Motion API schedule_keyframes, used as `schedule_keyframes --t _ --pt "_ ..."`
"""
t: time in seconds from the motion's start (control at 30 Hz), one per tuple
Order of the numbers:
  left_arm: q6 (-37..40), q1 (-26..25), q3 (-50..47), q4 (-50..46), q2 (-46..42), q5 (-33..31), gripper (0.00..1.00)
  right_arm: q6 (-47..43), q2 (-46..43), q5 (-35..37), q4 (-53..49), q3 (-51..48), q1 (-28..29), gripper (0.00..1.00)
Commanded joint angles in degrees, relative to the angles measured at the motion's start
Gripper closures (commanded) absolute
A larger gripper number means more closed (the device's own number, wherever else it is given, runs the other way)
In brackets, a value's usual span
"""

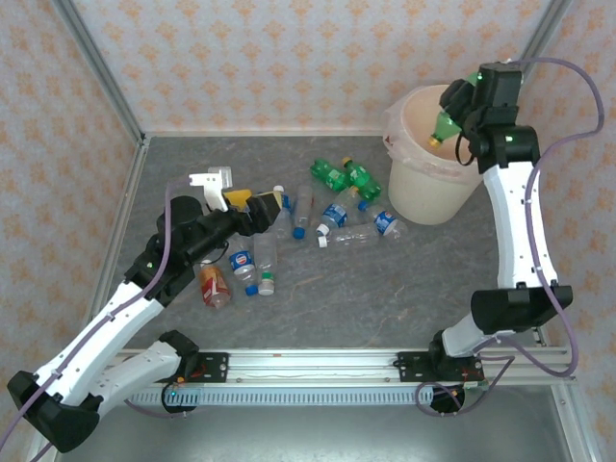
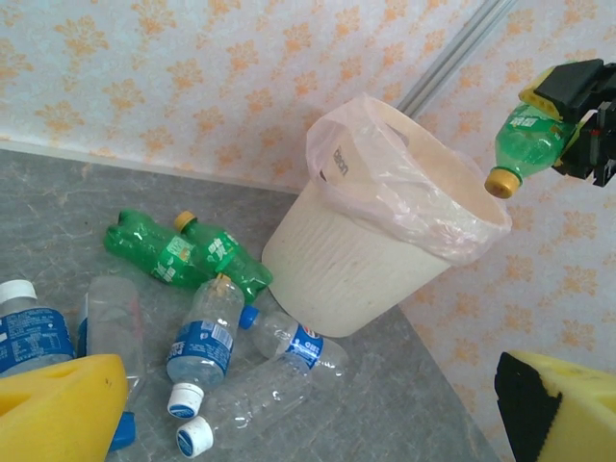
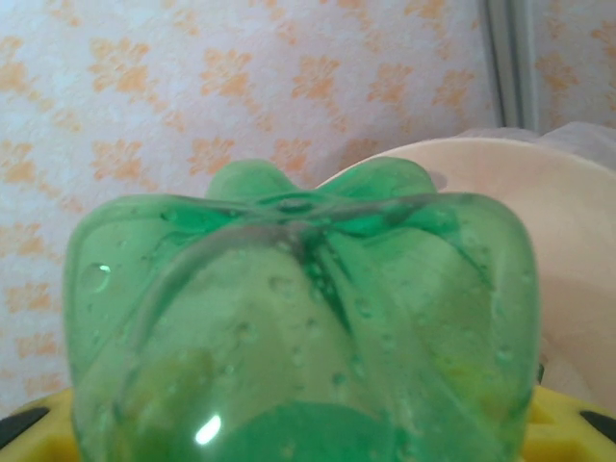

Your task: Put the plastic bottles in the bin

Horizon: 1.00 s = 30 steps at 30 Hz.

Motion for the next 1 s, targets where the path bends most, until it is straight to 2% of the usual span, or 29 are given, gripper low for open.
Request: schedule_keyframes --t 0.0,0.33,0.5,0.77,0.8,0.87,0.97 --pt "0.27 -0.54 -0.38 -0.31 -0.98 -1.33 0.01 2.25 2.35 -1.37 1.4 2.29 -1.65 0.47" --pt "1.24 -0.56 0.77 -2.58 -1.16 -3.68 0.01 1.62 6.89 -0.35 1.08 1.26 -2.22 0.44" --pt "1.11 -0.58 0.94 -3.65 -0.98 -5.23 0.01 0.89 7.38 0.11 0.7 0.96 -2.22 0.23" --pt "1.08 -0.6 1.32 -4.7 -0.03 -7.09 0.01 -0.28 6.08 -0.9 -0.09 0.57 -2.2 0.15" --pt "0.93 -0.65 1.32 -4.9 0.18 -7.6 0.01 -0.36 5.64 -1.05 -0.1 0.37 -2.25 0.13" --pt "0.86 -0.57 1.5 -5.44 0.59 -7.68 0.01 -0.51 4.57 -2.06 0.23 -0.22 -2.19 0.0" --pt "0.26 -0.51 1.66 -6.13 1.63 -7.64 0.01 -0.26 2.14 -5.07 1.68 -2.56 -2.11 0.0"
